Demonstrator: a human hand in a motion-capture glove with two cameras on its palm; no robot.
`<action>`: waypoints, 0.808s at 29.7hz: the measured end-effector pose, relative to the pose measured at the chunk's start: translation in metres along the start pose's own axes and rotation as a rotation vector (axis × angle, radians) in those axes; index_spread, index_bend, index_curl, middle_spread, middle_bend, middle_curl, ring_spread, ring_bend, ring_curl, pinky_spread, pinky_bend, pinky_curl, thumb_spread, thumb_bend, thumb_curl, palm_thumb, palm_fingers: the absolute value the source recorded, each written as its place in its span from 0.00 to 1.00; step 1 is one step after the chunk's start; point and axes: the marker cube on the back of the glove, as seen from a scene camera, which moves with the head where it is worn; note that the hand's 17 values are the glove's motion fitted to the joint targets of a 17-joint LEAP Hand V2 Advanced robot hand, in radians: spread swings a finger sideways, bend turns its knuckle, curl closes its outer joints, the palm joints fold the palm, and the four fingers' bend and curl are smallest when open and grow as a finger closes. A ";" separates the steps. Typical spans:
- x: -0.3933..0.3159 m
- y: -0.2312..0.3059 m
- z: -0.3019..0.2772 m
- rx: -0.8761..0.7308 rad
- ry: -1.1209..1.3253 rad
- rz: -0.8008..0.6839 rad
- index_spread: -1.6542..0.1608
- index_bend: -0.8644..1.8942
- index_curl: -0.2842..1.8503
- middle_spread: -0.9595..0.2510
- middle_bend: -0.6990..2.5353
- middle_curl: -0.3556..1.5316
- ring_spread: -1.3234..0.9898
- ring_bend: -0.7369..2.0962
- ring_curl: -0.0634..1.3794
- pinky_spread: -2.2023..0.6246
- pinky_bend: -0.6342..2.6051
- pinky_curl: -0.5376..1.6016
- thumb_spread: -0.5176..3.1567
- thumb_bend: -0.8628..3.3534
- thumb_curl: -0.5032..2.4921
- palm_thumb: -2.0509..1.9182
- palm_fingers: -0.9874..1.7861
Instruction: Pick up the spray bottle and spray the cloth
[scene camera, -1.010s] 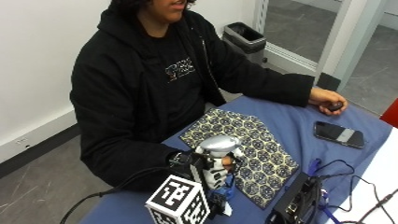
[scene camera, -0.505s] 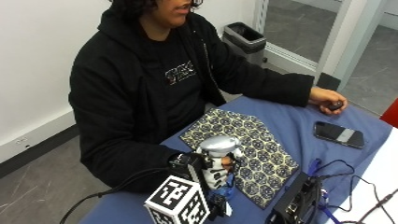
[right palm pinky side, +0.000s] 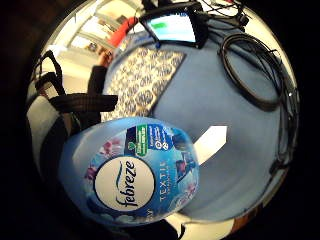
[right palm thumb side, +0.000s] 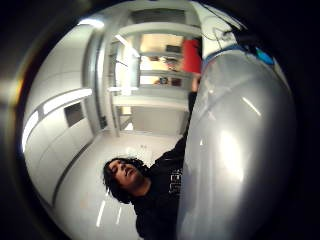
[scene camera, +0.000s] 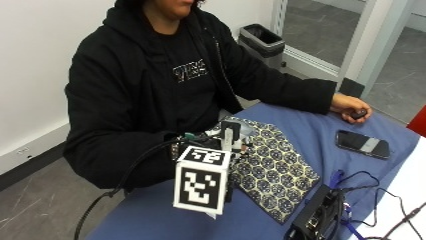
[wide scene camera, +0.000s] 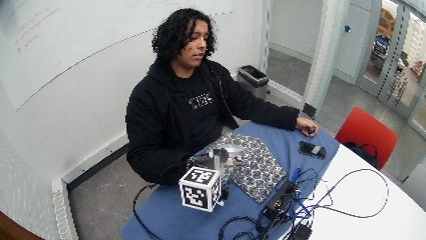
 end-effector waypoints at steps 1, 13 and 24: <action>-0.004 0.001 0.003 -0.060 0.018 0.047 0.78 0.38 0.34 0.64 0.42 0.49 0.48 0.54 0.40 0.67 0.37 0.46 0.39 0.20 0.35 0.78 0.84; 0.006 0.009 0.071 -0.661 0.280 0.523 0.79 0.37 0.35 0.65 0.42 0.50 0.48 0.54 0.40 0.69 0.38 0.46 0.40 0.20 0.35 0.79 0.82; 0.026 0.007 0.116 -0.898 0.432 0.676 0.80 0.37 0.35 0.65 0.41 0.50 0.48 0.54 0.40 0.69 0.38 0.46 0.41 0.20 0.36 0.80 0.81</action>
